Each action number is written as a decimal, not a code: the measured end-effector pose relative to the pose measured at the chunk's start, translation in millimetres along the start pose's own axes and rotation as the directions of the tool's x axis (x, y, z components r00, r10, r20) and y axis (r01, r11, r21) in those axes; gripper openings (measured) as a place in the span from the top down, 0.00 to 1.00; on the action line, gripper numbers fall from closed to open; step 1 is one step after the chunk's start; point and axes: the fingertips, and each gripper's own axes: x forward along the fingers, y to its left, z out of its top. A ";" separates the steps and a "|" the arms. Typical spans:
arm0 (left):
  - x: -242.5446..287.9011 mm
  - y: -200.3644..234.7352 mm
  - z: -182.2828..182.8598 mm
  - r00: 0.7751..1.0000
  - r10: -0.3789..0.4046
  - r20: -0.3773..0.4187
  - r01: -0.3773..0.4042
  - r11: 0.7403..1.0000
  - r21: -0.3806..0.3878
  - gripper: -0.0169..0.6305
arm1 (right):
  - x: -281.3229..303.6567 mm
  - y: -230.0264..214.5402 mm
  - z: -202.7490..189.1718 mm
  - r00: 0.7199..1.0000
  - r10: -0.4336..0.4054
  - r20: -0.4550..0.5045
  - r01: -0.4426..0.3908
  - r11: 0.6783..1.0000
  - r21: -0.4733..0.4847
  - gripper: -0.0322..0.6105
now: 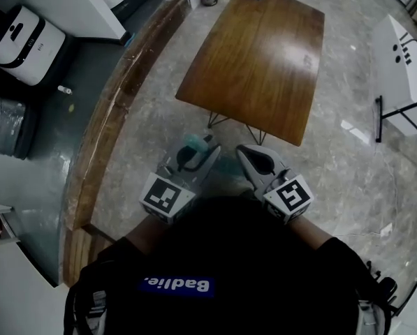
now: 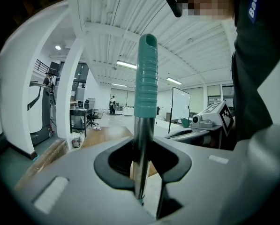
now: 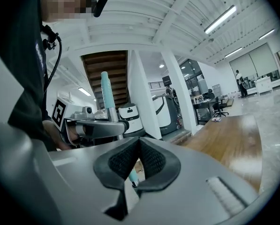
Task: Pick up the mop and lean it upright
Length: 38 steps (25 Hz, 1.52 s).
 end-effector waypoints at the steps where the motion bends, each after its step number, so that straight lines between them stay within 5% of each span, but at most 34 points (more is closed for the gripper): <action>1: -0.7 2.7 0.3 1.000 -0.010 0.003 0.010 1.000 0.000 0.81 | 3.7 0.7 0.4 1.000 -0.006 -0.002 0.006 1.000 -0.003 0.94; 17: -41.6 44.1 -0.5 0.997 -0.055 0.063 0.055 0.998 0.002 0.81 | 51.0 29.8 8.4 0.999 -0.051 -0.019 0.049 0.996 -0.068 0.94; 33: -168.7 156.2 -13.3 0.988 0.110 0.111 -0.111 0.994 0.007 0.81 | 173.3 129.8 1.6 0.994 0.068 -0.086 -0.078 0.991 -0.113 0.94; 38: -210.4 188.5 -15.6 0.970 0.204 0.135 -0.203 0.979 -0.017 0.81 | 209.2 161.6 -2.5 0.983 0.137 -0.120 -0.152 0.980 -0.131 0.94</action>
